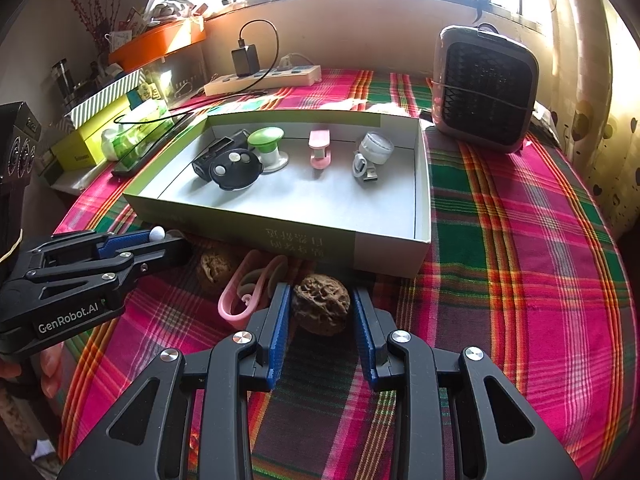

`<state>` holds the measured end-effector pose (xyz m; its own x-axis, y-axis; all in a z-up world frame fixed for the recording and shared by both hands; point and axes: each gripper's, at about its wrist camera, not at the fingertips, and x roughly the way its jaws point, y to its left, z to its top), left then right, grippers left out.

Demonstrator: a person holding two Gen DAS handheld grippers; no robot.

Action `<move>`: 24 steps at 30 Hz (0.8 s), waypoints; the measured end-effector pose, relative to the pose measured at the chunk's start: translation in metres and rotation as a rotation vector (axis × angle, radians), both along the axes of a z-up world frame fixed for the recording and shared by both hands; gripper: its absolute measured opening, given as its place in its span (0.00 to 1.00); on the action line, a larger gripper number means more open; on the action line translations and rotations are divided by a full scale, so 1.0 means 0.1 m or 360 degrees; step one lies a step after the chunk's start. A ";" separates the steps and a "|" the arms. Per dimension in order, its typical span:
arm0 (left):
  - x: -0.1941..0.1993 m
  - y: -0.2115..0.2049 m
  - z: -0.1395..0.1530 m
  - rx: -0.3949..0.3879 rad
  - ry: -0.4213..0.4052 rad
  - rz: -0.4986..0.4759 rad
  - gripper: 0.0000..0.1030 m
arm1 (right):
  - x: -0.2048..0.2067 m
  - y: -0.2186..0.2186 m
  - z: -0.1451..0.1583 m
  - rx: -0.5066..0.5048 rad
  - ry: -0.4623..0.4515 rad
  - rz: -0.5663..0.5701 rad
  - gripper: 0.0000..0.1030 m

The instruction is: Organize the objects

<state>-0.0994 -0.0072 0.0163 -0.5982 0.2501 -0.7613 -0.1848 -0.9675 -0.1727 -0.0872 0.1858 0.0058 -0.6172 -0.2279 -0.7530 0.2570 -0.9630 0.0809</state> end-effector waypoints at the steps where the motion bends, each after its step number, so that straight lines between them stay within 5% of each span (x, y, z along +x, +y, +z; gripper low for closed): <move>1: 0.01 0.00 0.01 0.0001 0.0003 0.0001 0.22 | 0.00 0.00 0.01 0.0001 0.0003 0.0000 0.31; 24: -0.09 -0.17 0.27 0.0029 0.0102 0.0044 0.22 | -0.16 -0.07 0.36 -0.0021 0.0126 0.0037 0.31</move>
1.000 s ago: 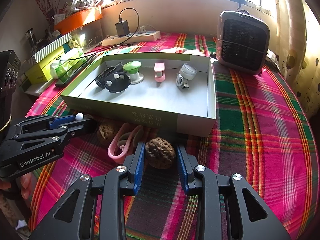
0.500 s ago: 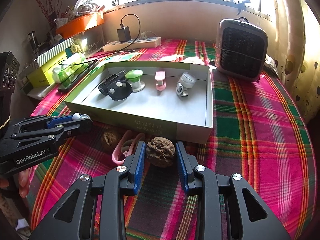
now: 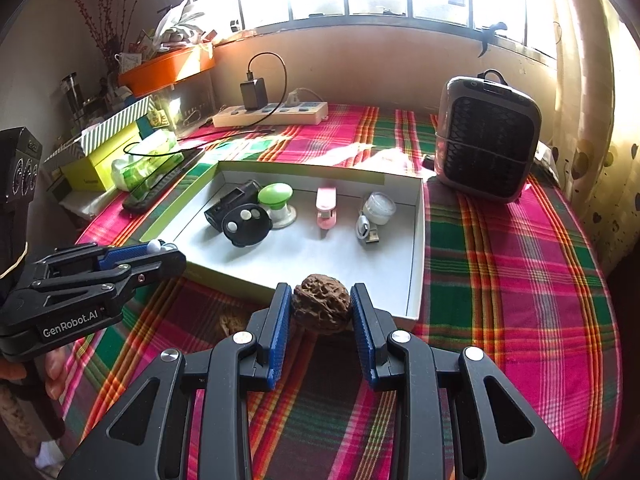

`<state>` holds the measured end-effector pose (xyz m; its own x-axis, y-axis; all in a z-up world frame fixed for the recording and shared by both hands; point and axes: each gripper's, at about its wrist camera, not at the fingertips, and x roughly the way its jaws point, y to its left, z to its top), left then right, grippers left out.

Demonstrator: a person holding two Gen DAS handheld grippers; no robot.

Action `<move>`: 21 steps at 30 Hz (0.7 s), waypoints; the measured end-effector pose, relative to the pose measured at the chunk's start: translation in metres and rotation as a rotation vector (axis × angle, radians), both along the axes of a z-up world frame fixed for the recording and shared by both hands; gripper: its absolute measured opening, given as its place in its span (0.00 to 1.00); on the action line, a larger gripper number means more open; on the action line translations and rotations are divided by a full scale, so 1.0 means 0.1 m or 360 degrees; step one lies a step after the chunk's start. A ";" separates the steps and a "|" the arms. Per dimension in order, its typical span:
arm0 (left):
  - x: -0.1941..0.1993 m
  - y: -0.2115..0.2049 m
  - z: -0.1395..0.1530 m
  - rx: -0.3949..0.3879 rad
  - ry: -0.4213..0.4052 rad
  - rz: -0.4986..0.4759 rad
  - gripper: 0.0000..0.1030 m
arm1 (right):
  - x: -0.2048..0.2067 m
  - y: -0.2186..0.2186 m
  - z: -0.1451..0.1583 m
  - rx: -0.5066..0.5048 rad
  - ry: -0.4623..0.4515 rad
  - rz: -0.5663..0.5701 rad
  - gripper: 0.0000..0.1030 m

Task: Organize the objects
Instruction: 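Carry the white knob and brown walnut into the box with both tools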

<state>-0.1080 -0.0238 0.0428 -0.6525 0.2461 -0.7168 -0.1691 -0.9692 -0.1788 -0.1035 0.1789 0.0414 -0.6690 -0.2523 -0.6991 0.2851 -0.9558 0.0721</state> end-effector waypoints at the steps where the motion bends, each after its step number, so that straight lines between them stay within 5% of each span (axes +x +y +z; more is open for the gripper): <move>1: -0.02 0.00 0.00 -0.0005 0.0002 0.0003 0.22 | -0.02 -0.01 0.01 0.0007 0.0002 0.0006 0.31; 21: -0.38 -0.13 -0.09 -0.0019 -0.0050 0.0055 0.22 | -0.65 -0.25 -0.09 0.0044 -0.0096 0.0084 0.31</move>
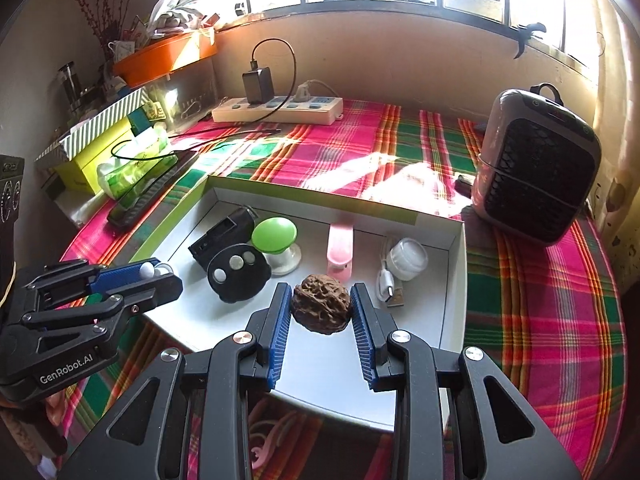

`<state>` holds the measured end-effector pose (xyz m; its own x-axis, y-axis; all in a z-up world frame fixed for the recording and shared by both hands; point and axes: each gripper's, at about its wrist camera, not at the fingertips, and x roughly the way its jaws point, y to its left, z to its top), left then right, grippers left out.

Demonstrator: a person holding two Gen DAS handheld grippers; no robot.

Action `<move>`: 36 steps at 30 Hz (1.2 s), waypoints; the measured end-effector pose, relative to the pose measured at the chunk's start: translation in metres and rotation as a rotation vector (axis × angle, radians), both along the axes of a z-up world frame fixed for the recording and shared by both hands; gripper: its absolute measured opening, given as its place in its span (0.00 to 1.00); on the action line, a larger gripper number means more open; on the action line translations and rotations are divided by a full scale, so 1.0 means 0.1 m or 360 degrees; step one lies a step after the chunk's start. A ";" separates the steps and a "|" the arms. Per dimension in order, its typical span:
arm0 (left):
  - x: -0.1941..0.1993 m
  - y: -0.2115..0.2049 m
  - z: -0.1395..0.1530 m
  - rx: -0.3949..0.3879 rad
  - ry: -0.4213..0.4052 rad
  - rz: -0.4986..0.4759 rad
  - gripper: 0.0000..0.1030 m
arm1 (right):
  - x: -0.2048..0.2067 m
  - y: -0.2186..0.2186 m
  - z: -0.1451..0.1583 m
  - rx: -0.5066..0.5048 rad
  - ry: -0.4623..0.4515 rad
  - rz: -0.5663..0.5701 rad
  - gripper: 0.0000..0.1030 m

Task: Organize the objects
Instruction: 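Carry the white knob and brown walnut into the box with both tools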

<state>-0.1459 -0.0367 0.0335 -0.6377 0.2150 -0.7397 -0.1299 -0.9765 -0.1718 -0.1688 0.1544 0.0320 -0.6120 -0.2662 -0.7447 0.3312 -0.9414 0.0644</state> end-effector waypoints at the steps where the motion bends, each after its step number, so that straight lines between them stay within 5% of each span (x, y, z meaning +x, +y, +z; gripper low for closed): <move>1: -0.02 0.00 -0.01 -0.0004 -0.0005 0.0002 0.22 | -0.03 -0.02 -0.02 0.0008 -0.0010 0.0005 0.31; 19: -0.29 0.04 -0.15 -0.0064 -0.0068 -0.0019 0.22 | -0.31 -0.15 -0.20 0.0061 -0.0107 0.0052 0.31; 36: -0.34 0.06 -0.16 -0.0139 -0.0054 -0.0014 0.23 | -0.33 -0.23 -0.22 0.0167 -0.0034 0.0065 0.31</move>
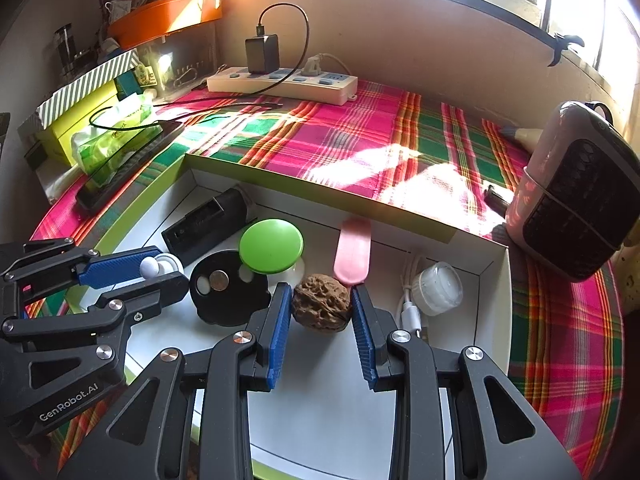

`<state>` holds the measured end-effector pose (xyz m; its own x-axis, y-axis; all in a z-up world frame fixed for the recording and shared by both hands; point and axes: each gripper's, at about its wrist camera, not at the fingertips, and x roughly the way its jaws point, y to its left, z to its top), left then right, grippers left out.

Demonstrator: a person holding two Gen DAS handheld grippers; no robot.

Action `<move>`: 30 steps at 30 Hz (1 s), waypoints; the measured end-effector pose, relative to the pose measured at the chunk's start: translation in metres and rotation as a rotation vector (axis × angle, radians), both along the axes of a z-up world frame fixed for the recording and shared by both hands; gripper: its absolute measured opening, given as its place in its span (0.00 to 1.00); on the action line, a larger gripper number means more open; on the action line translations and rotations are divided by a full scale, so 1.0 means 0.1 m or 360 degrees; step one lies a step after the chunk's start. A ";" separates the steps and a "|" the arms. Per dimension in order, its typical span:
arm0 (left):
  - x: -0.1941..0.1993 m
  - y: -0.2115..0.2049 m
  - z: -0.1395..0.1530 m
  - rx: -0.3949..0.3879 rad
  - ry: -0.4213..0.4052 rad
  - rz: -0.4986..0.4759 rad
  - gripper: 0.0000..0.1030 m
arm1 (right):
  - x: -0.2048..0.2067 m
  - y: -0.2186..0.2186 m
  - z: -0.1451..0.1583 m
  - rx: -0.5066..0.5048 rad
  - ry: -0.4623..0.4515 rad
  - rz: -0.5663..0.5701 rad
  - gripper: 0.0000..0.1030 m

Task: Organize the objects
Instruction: 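Carry the white knob and brown walnut into the box with both tools, then open left tool to release the knob while right tool releases the walnut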

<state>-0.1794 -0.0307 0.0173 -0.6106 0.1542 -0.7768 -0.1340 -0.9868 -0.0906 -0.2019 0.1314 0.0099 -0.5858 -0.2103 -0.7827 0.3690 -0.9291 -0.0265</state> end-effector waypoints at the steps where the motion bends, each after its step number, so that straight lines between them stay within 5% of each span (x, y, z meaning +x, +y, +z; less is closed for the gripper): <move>1: 0.00 0.00 0.00 -0.0004 0.0001 0.0000 0.23 | 0.00 0.00 0.00 -0.0001 0.0001 0.0001 0.31; 30: 0.01 0.02 0.00 -0.0023 -0.0001 0.0002 0.30 | 0.05 0.00 0.03 -0.0022 0.0025 -0.0021 0.31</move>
